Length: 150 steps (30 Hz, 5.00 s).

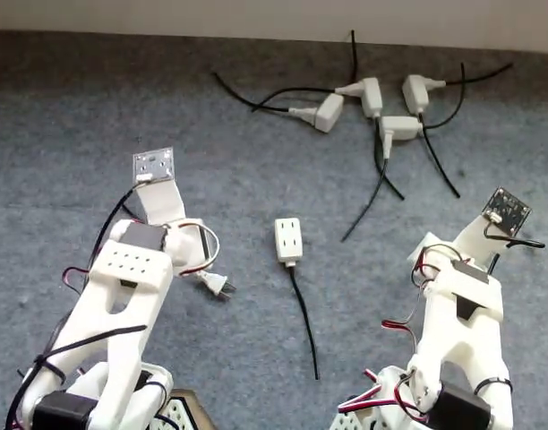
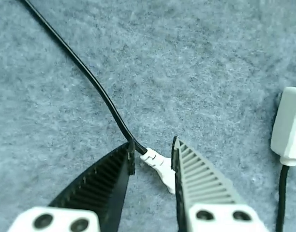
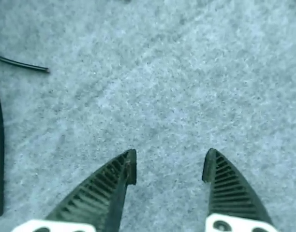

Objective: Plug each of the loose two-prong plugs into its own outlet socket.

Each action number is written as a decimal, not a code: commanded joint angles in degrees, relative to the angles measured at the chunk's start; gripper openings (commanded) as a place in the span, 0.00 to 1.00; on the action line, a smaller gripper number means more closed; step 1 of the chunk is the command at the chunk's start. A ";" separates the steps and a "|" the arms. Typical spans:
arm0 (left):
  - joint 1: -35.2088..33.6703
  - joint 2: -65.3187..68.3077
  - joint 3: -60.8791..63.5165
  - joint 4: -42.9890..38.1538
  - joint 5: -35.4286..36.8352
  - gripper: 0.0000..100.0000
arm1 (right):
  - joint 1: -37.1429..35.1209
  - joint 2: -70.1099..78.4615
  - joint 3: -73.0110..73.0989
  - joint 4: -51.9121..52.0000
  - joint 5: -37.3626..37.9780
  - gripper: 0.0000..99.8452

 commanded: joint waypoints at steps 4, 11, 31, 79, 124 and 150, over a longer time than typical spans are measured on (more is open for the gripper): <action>2.95 -0.22 0.48 -2.11 10.90 0.14 | -0.48 -0.13 -0.13 -1.01 0.70 0.23; 5.67 -0.22 4.88 -2.55 16.26 0.14 | -0.48 -0.13 -0.13 -1.01 0.70 0.23; 6.20 -0.31 14.37 -19.87 17.85 0.13 | -0.48 -0.13 -0.13 -1.01 0.70 0.23; 12.26 -0.22 16.31 -26.20 2.55 0.00 | -0.40 -0.13 -0.13 -1.01 0.70 0.23; 11.82 -0.04 12.70 -19.96 24.79 0.24 | -0.48 -0.13 -0.13 -1.01 0.70 0.23; 4.79 -0.48 19.21 -28.40 10.55 0.16 | -0.48 -0.13 -0.13 -1.01 0.70 0.23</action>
